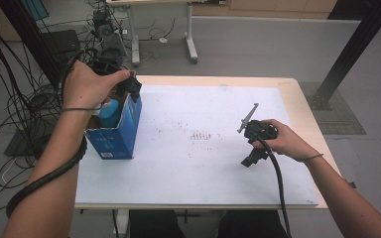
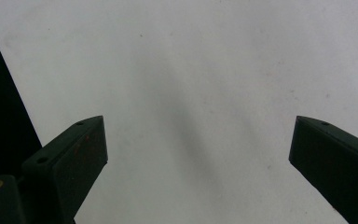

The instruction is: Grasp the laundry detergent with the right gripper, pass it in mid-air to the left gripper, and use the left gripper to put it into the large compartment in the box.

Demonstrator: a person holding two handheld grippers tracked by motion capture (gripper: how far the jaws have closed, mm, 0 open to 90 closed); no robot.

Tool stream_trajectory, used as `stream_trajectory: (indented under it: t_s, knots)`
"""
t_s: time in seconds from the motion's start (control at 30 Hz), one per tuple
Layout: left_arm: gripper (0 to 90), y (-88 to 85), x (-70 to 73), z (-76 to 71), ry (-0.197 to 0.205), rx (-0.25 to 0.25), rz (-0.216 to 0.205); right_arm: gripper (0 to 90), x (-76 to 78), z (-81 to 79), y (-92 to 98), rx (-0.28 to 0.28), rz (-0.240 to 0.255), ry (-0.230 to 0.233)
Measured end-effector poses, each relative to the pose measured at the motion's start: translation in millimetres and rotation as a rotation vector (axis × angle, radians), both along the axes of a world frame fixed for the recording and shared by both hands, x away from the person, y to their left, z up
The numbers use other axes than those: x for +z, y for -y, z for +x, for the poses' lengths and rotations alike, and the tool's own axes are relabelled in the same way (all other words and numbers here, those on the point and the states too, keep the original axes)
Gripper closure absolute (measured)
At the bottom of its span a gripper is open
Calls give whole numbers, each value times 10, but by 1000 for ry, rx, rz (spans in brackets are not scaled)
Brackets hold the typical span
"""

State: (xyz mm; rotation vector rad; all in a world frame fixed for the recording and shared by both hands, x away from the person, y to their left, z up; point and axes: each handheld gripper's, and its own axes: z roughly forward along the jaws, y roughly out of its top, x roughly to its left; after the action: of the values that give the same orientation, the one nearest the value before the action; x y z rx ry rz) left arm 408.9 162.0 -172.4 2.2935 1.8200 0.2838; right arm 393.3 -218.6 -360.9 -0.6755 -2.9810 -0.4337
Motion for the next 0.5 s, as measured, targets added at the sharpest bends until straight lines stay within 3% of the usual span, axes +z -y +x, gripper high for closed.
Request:
stream_trajectory:
  t_s: [0.3,0.5]
  knots:
    - [57,277,-17,8,-6,-76,-4,43,15,-24,10,-13,0,0]
    - [56,463,-131,61,-13,-125,-17,42,22,-40,1,-20,-11,-4]
